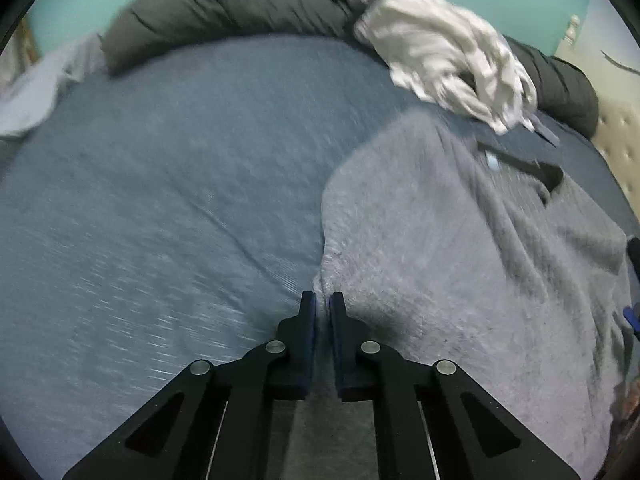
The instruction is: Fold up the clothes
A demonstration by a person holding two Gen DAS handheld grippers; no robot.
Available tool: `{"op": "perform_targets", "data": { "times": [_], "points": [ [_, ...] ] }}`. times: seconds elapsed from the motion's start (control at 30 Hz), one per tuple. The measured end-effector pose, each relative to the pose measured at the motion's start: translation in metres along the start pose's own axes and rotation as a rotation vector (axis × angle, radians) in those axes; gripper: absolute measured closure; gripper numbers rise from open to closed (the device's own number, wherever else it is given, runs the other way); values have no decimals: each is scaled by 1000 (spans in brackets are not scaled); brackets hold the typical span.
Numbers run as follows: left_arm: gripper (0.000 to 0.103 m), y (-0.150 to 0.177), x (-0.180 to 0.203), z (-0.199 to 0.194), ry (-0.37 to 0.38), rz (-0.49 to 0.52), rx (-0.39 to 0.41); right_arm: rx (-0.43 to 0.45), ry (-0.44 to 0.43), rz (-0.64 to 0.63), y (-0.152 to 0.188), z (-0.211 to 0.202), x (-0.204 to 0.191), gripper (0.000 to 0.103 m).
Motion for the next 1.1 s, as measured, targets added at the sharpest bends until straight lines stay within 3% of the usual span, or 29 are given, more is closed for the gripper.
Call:
{"op": "perform_targets", "data": {
  "times": [0.17, 0.3, 0.4, 0.6, 0.7, 0.83, 1.1],
  "points": [
    [96, -31, -56, -33, -141, -89, 57, 5, -6, 3, -1, -1, 0, 48],
    [100, -47, -91, -26, -245, -134, 24, 2, -7, 2, -1, 0, -2, 48],
    [100, -45, -92, -18, -259, -145, -1, 2, -8, 2, -1, -1, -1, 48],
    [95, -35, -66, -18, -261, -71, 23, -2, -1, 10, -2, 1, 3, 48],
    [93, -34, -48, -18, -200, -51, 37, 0, -2, 8, -2, 1, 2, 48],
    [64, -49, -12, -12, -86, -7, 27, -9, 3, 2, 1, 4, 1, 48],
    [64, -91, 94, 36, -39, 165, 19, -23, 10, -6, 2, 9, 5, 48]
  ]
}}
Point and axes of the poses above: each gripper's, at about its wrist camera, not at the fingertips, and z roughly the way its jaws point, x to its right, y to its underside, the point moved 5 cm from there along z, roughly the way its jaws point, and after that the axes turned 6 degrees about -x, right-handed, at the moved point
